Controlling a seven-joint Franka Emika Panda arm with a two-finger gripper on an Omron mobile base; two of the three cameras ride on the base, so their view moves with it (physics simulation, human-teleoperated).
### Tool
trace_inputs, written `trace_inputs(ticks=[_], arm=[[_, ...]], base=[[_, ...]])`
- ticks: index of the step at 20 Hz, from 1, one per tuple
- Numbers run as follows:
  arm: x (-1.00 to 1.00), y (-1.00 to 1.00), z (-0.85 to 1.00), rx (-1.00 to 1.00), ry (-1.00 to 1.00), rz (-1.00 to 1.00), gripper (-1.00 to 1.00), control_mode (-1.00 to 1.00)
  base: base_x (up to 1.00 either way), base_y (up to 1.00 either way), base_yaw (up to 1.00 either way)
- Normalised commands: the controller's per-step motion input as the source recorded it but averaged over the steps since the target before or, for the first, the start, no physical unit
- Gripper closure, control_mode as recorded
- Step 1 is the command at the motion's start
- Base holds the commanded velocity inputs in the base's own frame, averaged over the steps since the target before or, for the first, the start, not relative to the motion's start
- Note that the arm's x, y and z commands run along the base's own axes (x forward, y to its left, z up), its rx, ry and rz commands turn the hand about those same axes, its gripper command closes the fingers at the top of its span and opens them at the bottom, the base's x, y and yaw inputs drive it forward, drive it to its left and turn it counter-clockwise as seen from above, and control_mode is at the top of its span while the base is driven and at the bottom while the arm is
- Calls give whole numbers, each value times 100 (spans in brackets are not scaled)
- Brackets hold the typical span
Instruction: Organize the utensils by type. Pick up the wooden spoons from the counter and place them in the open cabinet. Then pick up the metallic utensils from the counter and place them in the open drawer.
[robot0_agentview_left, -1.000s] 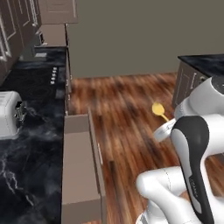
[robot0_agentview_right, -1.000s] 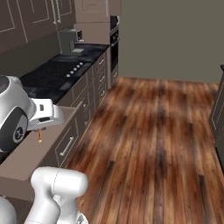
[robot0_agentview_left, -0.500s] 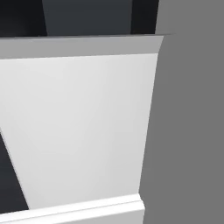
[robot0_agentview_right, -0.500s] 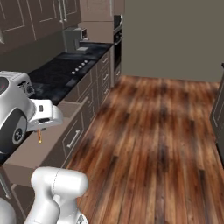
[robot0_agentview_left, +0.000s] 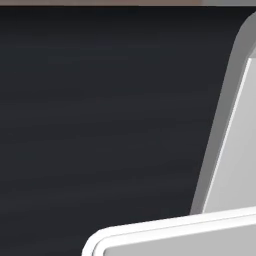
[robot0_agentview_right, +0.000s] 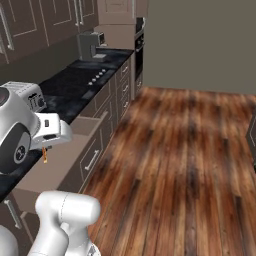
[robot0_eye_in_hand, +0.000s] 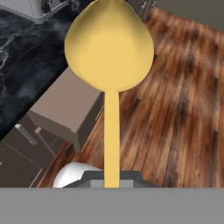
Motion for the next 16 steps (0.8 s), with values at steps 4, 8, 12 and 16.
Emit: trace_inputs(ticks=[4, 8, 12, 16], arm=[[0, 0, 0, 0, 0, 0, 100, 100], [0, 0, 0, 0, 0, 0, 100, 100], [0, 0, 0, 0, 0, 0, 100, 100], [0, 0, 0, 0, 0, 0, 100, 100]], base=[[-49, 78, 0], [-42, 68, 0], [-44, 42, 0], [-83, 2, 1]])
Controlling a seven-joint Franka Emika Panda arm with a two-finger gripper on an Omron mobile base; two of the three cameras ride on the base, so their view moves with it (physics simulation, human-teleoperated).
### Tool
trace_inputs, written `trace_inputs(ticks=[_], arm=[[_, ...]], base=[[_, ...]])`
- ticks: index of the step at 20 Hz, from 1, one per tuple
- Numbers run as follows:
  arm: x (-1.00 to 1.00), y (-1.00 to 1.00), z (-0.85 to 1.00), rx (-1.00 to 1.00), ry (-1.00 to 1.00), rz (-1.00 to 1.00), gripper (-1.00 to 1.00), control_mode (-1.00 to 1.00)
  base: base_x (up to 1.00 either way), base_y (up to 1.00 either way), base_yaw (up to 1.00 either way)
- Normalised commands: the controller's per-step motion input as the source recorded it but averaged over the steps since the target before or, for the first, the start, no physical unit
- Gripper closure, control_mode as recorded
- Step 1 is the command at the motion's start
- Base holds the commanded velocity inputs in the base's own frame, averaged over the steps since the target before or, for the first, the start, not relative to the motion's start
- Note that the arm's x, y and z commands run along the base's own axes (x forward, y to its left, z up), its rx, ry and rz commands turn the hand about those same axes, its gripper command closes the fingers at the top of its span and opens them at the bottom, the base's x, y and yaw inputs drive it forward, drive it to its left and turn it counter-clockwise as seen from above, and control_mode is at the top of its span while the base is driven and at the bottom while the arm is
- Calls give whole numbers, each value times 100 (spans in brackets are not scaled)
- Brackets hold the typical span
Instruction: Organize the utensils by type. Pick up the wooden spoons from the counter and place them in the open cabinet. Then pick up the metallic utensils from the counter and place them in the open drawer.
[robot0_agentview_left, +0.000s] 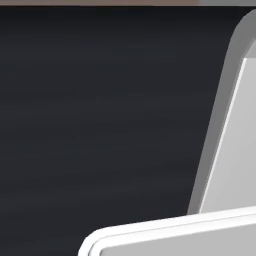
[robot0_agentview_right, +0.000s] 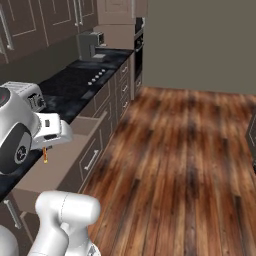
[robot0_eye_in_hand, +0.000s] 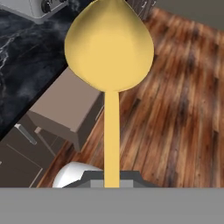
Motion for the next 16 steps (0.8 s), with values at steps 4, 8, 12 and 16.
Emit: trace_inputs(ticks=[4, 8, 12, 16], arm=[[0, 0, 0, 0, 0, 0, 100, 100], [0, 0, 0, 0, 0, 0, 100, 100], [0, 0, 0, 0, 0, 0, 100, 100], [0, 0, 0, 0, 0, 0, 100, 100]], base=[[-97, 0, 3], [-91, 0, 2], [-99, 0, 2], [-37, 0, 2]])
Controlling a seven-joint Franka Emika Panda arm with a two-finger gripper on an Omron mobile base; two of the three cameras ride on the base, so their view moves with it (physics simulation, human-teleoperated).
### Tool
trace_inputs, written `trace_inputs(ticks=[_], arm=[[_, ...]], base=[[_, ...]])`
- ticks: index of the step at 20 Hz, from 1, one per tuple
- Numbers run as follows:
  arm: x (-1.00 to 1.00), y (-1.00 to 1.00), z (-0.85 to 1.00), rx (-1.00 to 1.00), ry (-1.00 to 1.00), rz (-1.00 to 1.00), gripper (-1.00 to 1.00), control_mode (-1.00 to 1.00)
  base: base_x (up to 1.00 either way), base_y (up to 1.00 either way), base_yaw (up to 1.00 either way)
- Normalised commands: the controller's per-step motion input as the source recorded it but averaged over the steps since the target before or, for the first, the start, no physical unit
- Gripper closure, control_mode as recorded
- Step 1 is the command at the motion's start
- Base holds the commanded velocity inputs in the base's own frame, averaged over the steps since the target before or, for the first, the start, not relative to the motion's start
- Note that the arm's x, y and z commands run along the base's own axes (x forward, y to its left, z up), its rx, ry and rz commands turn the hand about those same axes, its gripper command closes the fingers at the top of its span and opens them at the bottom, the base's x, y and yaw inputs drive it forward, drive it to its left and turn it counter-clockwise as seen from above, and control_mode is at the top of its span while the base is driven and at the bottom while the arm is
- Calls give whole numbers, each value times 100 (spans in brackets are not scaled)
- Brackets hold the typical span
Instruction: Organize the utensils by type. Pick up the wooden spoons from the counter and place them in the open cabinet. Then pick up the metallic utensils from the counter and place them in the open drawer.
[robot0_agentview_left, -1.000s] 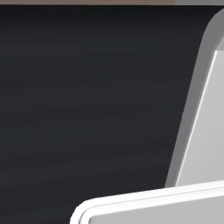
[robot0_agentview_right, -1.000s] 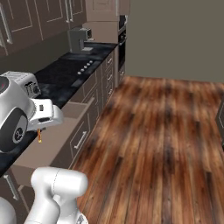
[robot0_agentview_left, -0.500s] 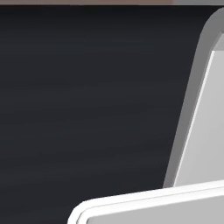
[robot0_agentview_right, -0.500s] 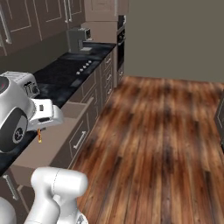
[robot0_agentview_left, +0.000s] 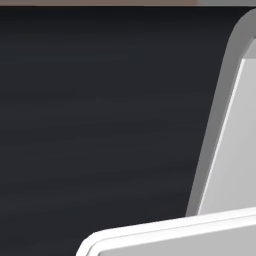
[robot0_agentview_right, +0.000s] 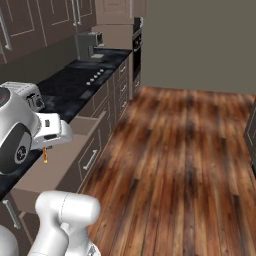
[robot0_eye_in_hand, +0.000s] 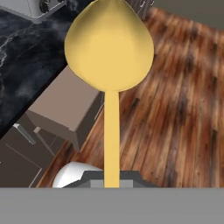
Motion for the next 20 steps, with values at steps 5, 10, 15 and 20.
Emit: trace_inputs(ticks=[5, 10, 15, 20], arm=[[0, 0, 0, 0, 0, 0, 100, 100], [0, 0, 0, 0, 0, 0, 100, 100], [27, 12, -19, 0, 29, 18, 100, -100], [63, 36, -28, 0, 33, 15, 100, -100]], base=[[-6, 0, 0], [-4, 0, 4], [0, 0, 0], [0, 0, 0]])
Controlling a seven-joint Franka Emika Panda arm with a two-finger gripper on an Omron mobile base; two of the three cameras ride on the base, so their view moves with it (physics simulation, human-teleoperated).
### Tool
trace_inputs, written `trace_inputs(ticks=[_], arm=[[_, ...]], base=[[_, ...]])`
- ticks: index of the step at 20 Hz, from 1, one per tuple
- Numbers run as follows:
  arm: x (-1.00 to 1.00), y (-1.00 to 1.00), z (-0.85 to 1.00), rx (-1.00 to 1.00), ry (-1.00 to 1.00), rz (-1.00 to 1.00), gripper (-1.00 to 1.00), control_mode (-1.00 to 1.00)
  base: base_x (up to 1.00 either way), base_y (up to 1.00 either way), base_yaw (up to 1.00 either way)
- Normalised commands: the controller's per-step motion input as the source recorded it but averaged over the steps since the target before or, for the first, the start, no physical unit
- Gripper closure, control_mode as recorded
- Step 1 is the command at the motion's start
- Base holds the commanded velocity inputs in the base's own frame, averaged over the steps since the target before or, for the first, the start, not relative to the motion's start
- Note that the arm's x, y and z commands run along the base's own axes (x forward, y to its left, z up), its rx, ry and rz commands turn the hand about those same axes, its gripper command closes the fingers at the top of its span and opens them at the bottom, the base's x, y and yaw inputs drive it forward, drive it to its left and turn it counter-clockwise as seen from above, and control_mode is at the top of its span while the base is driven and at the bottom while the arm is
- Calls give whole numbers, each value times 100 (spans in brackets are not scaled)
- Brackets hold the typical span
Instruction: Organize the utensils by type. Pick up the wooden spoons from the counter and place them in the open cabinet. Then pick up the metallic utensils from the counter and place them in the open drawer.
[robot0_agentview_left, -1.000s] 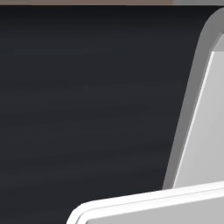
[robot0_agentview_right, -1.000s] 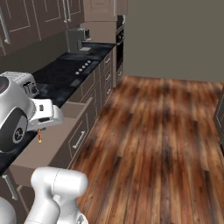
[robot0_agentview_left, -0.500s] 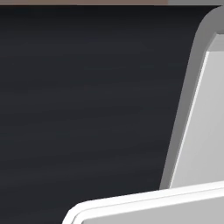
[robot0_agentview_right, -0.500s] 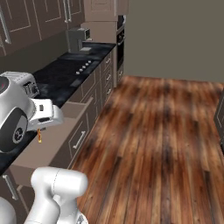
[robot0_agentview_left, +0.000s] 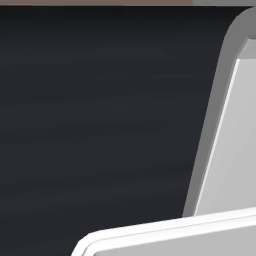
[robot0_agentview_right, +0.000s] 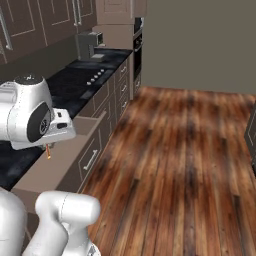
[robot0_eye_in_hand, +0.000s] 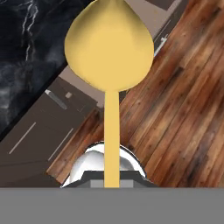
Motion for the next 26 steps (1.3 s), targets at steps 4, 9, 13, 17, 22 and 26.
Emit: trace_inputs(ticks=[4, 9, 13, 17, 22, 26], arm=[[62, 51, -37, 0, 21, 4, 100, -100], [37, 51, -35, 0, 13, -3, 100, -100], [23, 39, -42, 0, 4, -14, 100, -100], [28, 20, -54, 0, 2, -16, 100, -100], [38, 13, -56, 0, 0, -16, 100, -100], [45, 29, -53, 0, 0, -18, 100, -100]], base=[[0, 0, 0], [0, 0, 0], [0, 0, 0], [0, 0, 0], [0, 0, 0], [0, 0, 0]])
